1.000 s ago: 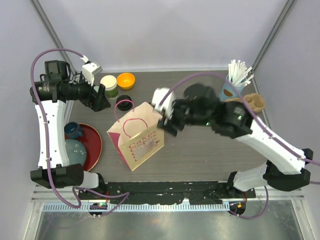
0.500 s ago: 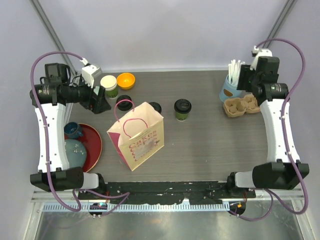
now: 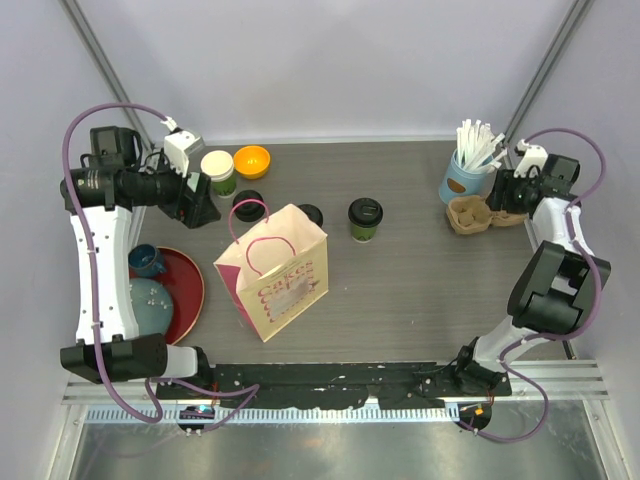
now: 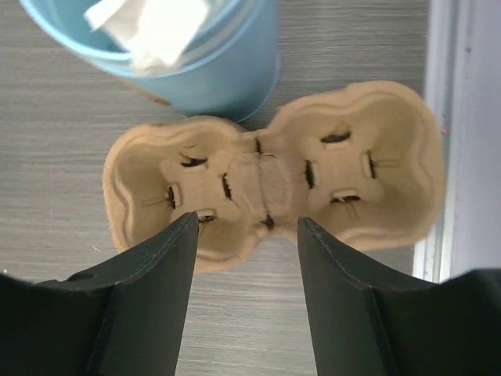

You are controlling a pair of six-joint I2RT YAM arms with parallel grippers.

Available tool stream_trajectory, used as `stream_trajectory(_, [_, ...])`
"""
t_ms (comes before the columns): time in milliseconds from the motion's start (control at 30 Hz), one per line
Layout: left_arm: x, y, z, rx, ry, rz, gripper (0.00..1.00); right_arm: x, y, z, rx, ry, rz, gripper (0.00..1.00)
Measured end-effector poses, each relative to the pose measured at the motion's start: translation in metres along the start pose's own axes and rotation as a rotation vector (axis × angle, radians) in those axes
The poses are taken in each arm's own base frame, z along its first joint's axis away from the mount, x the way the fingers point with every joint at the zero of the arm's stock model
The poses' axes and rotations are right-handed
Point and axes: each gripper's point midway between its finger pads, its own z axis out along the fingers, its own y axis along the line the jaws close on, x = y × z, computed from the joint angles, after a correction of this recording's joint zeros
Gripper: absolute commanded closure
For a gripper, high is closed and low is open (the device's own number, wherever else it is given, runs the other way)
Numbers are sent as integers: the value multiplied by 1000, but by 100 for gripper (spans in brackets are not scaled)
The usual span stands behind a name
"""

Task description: Pack the takeout coffee

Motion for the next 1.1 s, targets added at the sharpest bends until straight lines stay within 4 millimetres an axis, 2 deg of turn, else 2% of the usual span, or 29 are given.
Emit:
stream_trajectory(200, [1, 2, 0, -8, 6, 6, 16, 17, 18, 20, -94, -25, -119, 42])
stream_trajectory(533, [3, 5, 2, -15, 17, 1, 16, 27, 7, 44, -85, -22, -198, 45])
stream_trajectory(700, [4, 7, 3, -15, 24, -4, 16, 33, 2, 54, -78, -5, -213, 57])
stream_trajectory(733, [4, 7, 3, -15, 24, -4, 16, 31, 0, 55, -74, -7, -217, 61])
stream_trajectory(767, [4, 7, 3, -16, 24, -4, 16, 30, -1, 56, -71, -9, -220, 70])
stream_trajectory(933, [3, 8, 2, -25, 25, -1, 16, 27, -3, 57, -62, -19, -231, 87])
stream_trajectory(1100, [2, 9, 1, -29, 23, 3, 16, 25, -5, 57, -53, -23, -235, 94])
